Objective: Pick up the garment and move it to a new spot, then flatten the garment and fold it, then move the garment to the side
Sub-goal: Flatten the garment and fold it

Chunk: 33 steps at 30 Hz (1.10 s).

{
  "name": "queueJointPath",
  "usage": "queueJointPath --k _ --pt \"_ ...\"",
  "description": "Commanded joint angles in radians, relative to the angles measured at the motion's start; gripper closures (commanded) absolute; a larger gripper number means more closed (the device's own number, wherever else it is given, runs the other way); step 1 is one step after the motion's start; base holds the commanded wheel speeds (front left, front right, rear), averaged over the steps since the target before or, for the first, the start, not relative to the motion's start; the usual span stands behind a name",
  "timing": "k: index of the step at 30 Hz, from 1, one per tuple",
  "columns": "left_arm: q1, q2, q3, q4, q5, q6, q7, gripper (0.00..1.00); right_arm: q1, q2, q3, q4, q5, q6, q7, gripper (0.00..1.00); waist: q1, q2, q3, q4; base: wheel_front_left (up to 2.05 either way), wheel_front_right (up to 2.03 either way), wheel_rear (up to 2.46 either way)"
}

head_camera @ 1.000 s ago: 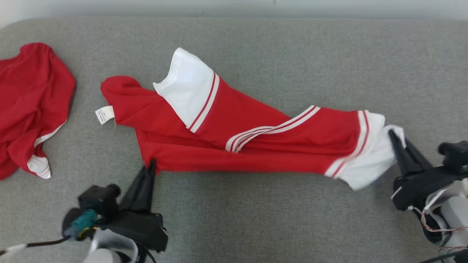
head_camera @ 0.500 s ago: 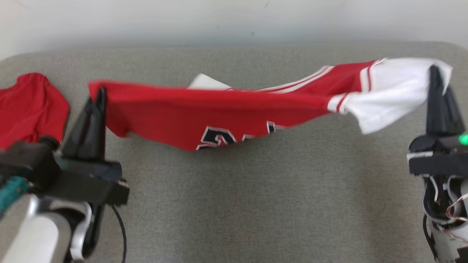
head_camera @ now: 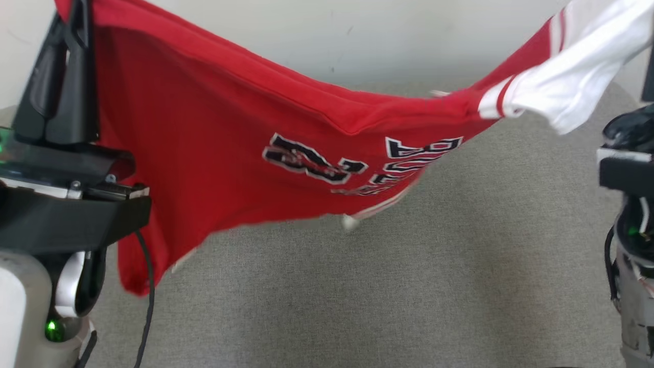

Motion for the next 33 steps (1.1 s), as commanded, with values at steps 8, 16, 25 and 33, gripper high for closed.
queueJointPath --k 8,16,25,33 --pt "-0.036 0.000 -0.016 -0.051 0.018 0.005 0.024 1.00 -0.057 0.024 -0.007 -0.060 -0.007 -0.001 0.061 1.00 0.0001 -0.0001 0.019 0.009 0.00 0.00 0.00" --pt "-0.124 -0.028 -0.040 0.109 -0.049 -0.044 0.017 1.00 -0.216 -0.004 0.052 0.096 -0.006 -0.001 0.048 1.00 0.0001 -0.0001 0.077 0.015 0.00 0.00 0.00" --pt "-0.456 -0.107 -0.074 0.606 -0.105 -0.170 -0.088 1.00 -0.588 -0.011 0.207 0.538 0.001 -0.001 -0.091 1.00 0.0001 -0.0001 0.153 0.034 0.00 0.00 0.00" --pt "-0.740 -0.134 -0.079 0.978 -0.066 -0.234 -0.251 1.00 -0.880 0.040 0.269 0.803 0.007 -0.001 -0.137 1.00 0.0001 -0.0001 0.214 0.023 0.00 0.00 0.00"
